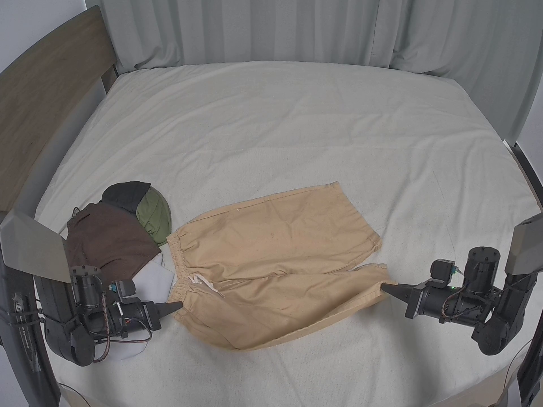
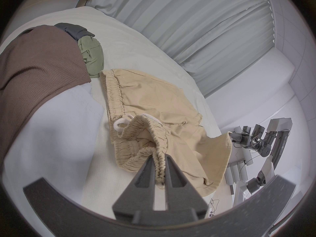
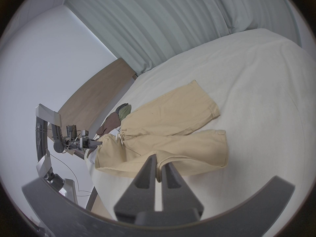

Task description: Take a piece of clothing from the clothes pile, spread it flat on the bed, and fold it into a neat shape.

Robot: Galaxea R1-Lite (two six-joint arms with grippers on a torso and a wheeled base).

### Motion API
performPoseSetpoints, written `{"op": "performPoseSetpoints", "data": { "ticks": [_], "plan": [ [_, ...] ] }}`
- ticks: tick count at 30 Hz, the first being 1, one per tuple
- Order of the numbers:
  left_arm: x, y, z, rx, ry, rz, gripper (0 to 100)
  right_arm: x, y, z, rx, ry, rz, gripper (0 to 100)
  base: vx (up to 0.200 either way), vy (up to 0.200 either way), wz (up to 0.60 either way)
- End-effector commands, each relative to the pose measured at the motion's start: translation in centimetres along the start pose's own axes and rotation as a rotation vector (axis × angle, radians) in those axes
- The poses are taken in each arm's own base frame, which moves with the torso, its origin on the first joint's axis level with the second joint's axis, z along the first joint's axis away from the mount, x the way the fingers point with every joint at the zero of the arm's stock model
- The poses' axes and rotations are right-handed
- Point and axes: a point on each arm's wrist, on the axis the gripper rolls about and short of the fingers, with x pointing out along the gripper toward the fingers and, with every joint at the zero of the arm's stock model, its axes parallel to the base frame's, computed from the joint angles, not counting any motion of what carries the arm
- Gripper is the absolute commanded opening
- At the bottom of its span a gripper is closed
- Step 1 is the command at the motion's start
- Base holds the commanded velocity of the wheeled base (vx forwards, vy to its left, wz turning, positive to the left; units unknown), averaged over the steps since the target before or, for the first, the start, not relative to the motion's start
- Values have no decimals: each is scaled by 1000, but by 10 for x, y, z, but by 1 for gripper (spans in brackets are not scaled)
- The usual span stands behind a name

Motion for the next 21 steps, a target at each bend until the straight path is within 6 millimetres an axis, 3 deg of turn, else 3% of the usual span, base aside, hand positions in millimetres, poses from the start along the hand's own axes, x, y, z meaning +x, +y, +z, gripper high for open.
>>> {"op": "performPoseSetpoints", "data": {
  "ticks": [1, 21],
  "plan": [
    [0, 0, 2, 3, -7, -1, 0, 0, 2, 5, -7, -21, 8, 0, 0, 0, 0],
    [0, -8, 21, -46, -88, -7, 0, 4, 3, 18, -9, -77, 19, 0, 0, 0, 0]
  ]
}}
